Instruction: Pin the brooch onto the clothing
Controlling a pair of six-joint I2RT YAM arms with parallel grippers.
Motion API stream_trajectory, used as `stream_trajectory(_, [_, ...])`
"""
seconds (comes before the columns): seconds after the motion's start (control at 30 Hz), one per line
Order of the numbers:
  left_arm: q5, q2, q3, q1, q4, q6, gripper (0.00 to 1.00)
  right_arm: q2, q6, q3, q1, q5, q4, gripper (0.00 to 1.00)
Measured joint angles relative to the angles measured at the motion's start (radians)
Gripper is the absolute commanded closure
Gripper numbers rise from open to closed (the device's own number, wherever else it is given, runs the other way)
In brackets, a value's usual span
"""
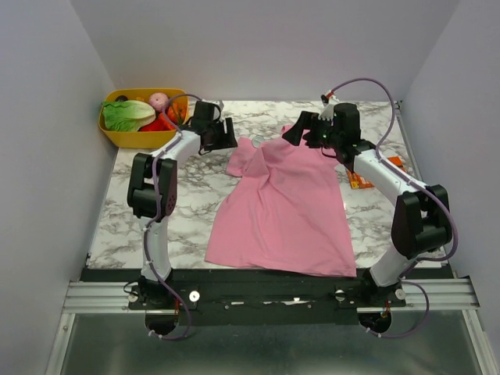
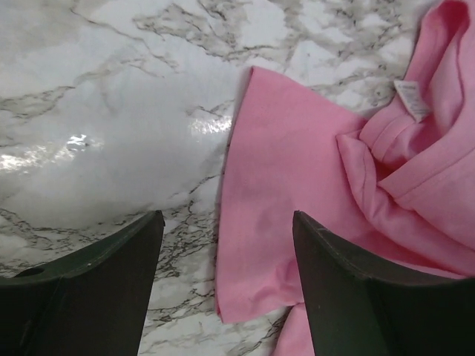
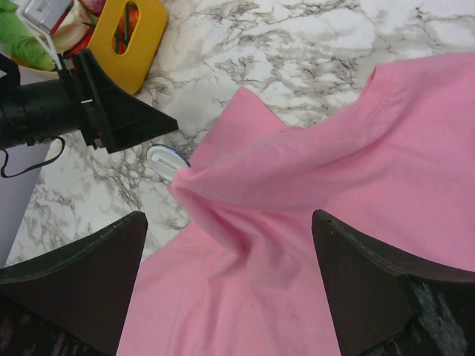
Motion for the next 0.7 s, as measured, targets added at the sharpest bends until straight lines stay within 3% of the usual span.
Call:
stream_trajectory(0.3, [-0.113,0.124,0.131,-0.091,-0.139,0.056,0.42,-0.057,-0.01,-0.054,0.0,0.048,-0.063,0.0])
stream_trajectory(0.4, [-0.165,0.166,0.175,-0.098,-0.156,0.07,0.52,-0.061,-0.015,-0.054,0.0,0.058,-0.077,0.0])
stream_trajectory(0.53, [-0.222,0.191,0.204,-0.105,-0.158,0.086,0.57,-0.061,-0.017,-0.054,0.0,0.072,-0.095,0.0])
stream_trajectory(0.6, [-0.253,0.204,0.219,-0.11,-0.159,0.092,0.62,-0.061,-0.019,-0.054,0.0,0.078,-0.1,0.0])
stream_trajectory(0.67, [-0.275,0.217,0.235,-0.116,-0.16,0.097,0.78,-0.061,-0.022,-0.054,0.0,0.085,-0.103,0.0])
stream_trajectory(0.7, [-0.283,0.222,0.243,-0.118,-0.159,0.1,0.79,-0.061,-0.024,-0.054,0.0,0.091,-0.106,0.0])
